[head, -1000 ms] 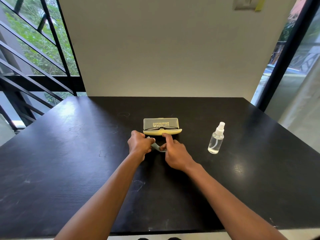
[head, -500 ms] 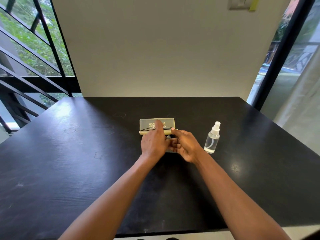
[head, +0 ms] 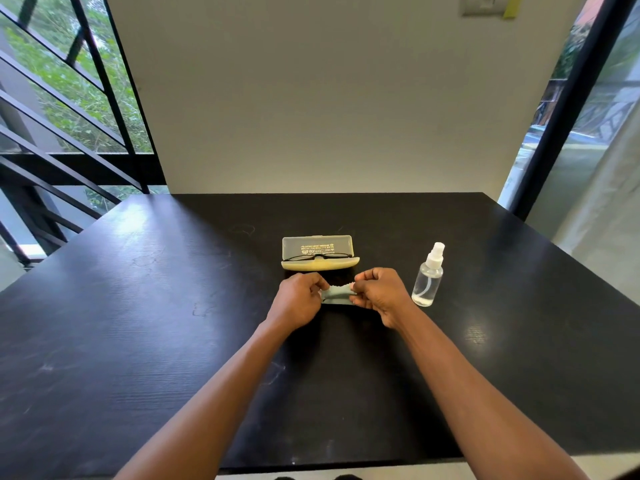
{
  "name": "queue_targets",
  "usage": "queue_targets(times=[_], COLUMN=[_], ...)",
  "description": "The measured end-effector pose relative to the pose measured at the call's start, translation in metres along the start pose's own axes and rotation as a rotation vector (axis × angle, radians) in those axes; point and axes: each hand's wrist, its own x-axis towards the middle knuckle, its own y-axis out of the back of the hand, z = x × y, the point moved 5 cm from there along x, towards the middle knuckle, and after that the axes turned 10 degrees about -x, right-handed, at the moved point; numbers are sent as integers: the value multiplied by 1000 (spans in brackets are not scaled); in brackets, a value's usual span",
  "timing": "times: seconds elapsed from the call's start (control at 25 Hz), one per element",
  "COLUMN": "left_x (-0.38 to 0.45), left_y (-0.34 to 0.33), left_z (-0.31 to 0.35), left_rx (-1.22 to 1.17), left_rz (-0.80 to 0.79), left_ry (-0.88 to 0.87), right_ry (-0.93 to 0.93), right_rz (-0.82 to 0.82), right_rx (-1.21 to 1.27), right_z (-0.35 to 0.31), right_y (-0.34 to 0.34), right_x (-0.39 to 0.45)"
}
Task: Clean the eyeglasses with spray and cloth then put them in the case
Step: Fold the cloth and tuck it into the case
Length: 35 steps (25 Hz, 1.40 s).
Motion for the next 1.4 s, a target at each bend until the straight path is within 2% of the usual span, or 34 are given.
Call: queue_targets(times=[0.12,0.32,0.4,0.48,0.56,0.68,0.8,0.92,1.04,1.12,1.24,1.4], left_x=[-1,-1,0,2,6,10,13,12,11,10,13,19], left_y=[-6,-10,-9,-5,-4,-10,-18,-19,-17,-11,1,14], left_z=[-3,-4,-6,-9,-15,-19,-12,-11,-3,4,14,26], left_rx=[83,164,123,27,54,223,212,81,-230,-351,-421,-542], left_rz=[-77,-92,-66,45,121,89,78,123,165,219,298,360], left_ry=[-41,-59,-38,41,172,313,356,369,290,265,237,208], right_ry=[-9,24,37,49,58,67,66,60,59,49,39,-44], right_rz=[29,89,105,109,111,117,127,110,78,59,30,-138], right_rx=[-102,-266,-315,-341,-355,-370,-372,-369,-359,-317,-126,219], right_z=[2,3,3,3,3,2,2,2,1,0,-4,-16], right_y=[3,5,5,4,3,2,4,3,2,1,-4,-20], right_x=[0,-2,-2,-3,-4,-5,-5,-4,-5,-4,-5,-10])
